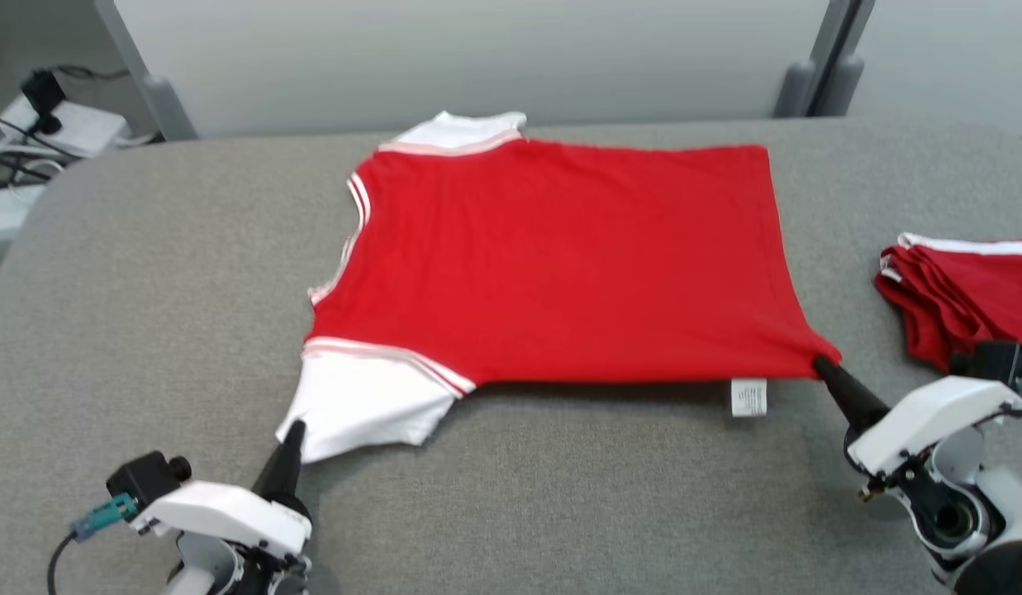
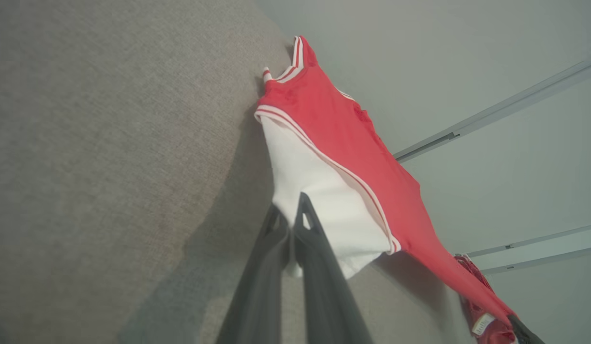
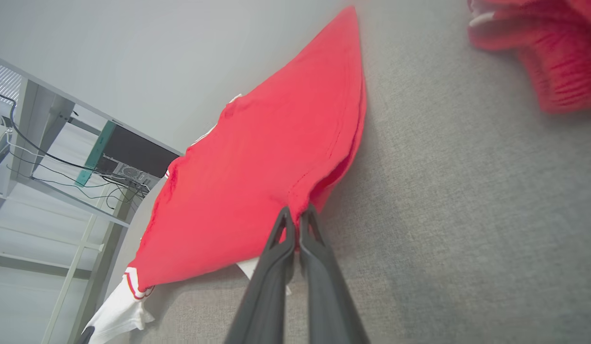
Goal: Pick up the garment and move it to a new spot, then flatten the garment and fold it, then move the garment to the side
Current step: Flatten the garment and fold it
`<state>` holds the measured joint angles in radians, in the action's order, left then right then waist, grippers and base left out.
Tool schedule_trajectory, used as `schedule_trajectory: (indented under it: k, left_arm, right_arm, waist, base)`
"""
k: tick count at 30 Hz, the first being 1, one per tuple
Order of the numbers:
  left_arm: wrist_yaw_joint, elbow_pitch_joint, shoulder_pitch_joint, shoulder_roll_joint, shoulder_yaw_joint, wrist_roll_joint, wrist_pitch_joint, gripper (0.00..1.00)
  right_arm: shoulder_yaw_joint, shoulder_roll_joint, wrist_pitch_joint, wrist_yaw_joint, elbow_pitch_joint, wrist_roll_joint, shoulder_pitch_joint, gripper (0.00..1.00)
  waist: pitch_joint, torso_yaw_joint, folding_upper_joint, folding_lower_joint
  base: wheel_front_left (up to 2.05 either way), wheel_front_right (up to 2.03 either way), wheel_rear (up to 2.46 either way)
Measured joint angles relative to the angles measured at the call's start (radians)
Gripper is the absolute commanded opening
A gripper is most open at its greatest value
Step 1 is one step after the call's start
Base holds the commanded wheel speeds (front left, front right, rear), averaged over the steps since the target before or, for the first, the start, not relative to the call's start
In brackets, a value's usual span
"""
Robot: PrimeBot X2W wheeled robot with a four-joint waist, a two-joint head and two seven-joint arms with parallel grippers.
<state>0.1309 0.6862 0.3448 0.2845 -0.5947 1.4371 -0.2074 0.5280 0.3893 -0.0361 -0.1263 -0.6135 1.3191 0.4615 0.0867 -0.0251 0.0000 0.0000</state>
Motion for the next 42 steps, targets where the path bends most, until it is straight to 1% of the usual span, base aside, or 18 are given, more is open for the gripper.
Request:
schedule_trajectory:
  k: [5, 9, 12, 21, 23, 26, 31, 32, 33, 34, 37, 38, 40, 42]
  left_arm:
    - [0.0, 0.015, -0.035, 0.001, -0.017, 0.007, 0.006, 0.0]
    - [0.0, 0.019, -0.035, 0.006, -0.037, 0.003, 0.006, 0.0]
    - [0.0, 0.023, -0.035, -0.002, -0.052, -0.002, 0.013, 0.0]
    - [0.0, 0.099, -0.035, -0.023, -0.067, -0.027, -0.006, 0.0]
    - [0.0, 0.116, -0.035, -0.025, -0.074, -0.041, -0.012, 0.0]
    - [0.0, 0.15, -0.035, -0.053, -0.072, -0.051, -0.027, 0.0]
    - [0.0, 0.169, -0.036, -0.06, -0.075, -0.056, -0.031, 0.0]
    - [0.0, 0.184, -0.036, -0.063, -0.077, -0.063, -0.032, 0.1]
    - [0.0, 0.196, -0.036, -0.063, -0.082, -0.078, -0.035, 0.92]
    - [0.0, 0.205, -0.036, -0.064, -0.085, -0.092, -0.037, 1.0]
    - [0.0, 0.237, -0.035, -0.059, -0.083, -0.145, -0.04, 1.0]
    - [-0.002, 0.238, -0.034, -0.053, -0.069, -0.168, -0.04, 1.0]
    - [-0.018, 0.225, -0.031, -0.04, -0.013, -0.24, -0.04, 1.0]
    - [-0.044, 0.19, -0.032, -0.035, 0.058, -0.326, -0.041, 1.0]
  right_arm:
    - [0.013, 0.002, 0.009, 0.0, -0.006, 0.011, -0.041, 0.0]
    - [0.023, 0.004, 0.02, 0.0, -0.008, 0.021, -0.044, 0.0]
    - [0.028, 0.009, 0.023, 0.0, -0.013, 0.029, -0.047, 0.0]
    - [0.064, 0.013, 0.029, 0.0, -0.021, 0.032, -0.061, 0.0]
    - [0.075, 0.013, 0.03, 0.0, -0.024, 0.028, -0.061, 0.0]
    - [0.095, 0.011, 0.04, 0.0, -0.037, 0.027, -0.062, 0.0]
    - [0.114, 0.014, 0.046, 0.0, -0.049, 0.027, -0.062, 0.0]
    - [0.131, 0.016, 0.046, 0.0, -0.057, 0.022, -0.062, 0.29]
    - [0.137, 0.017, 0.049, 0.0, -0.065, 0.01, -0.062, 0.72]
    - [0.139, 0.017, 0.058, 0.0, -0.079, -0.002, -0.062, 1.0]
    - [0.14, 0.023, 0.102, 0.0, -0.11, -0.022, -0.062, 1.0]
    - [0.138, 0.027, 0.12, 0.0, -0.119, -0.027, -0.062, 1.0]
    - [0.135, 0.035, 0.17, 0.0, -0.142, -0.054, -0.06, 1.0]
    - [0.127, 0.039, 0.226, 0.0, -0.158, -0.084, -0.06, 1.0]
  waist:
    - [-0.058, 0.011, 0.0, 0.0]
    - [-0.079, 0.018, 0.0, 0.0001]
    - [-0.083, 0.024, 0.0, 0.0]
    - [-0.072, 0.033, 0.0, 0.0]
    - [-0.066, 0.033, 0.0, 0.0]
    - [-0.061, 0.027, 0.0, 0.0001]
    - [-0.063, 0.019, 0.0, 0.0]
    - [-0.065, 0.018, 0.0001, 0.0]
    - [-0.065, 0.018, 0.0, 0.0]
    - [-0.064, 0.019, 0.0, 0.0001]
    - [-0.063, 0.021, 0.0, 0.0]
    - [-0.062, 0.023, 0.0, 0.0]
    - [-0.062, 0.026, 0.0, 0.0]
    - [-0.064, 0.027, 0.0, 0.0001]
  base:
    - [0.0, 0.0, 0.0]
    - [0.0, 0.0, 0.0]
    - [0.0, 0.0, 0.0]
    - [0.0, 0.0, 0.0]
    - [0.0, 0.0, 0.0]
    - [0.0, 0.0, 0.0]
    - [0.0, 0.0, 0.0]
    - [0.0, 0.0, 0.0]
    - [0.0, 0.0, 0.0]
    - [0.0, 0.0, 0.0]
    - [0.0, 0.0, 0.0]
    - [0.0, 0.0, 0.0]
    - [0.0, 0.0, 0.0]
    - [0.0, 0.0, 0.0]
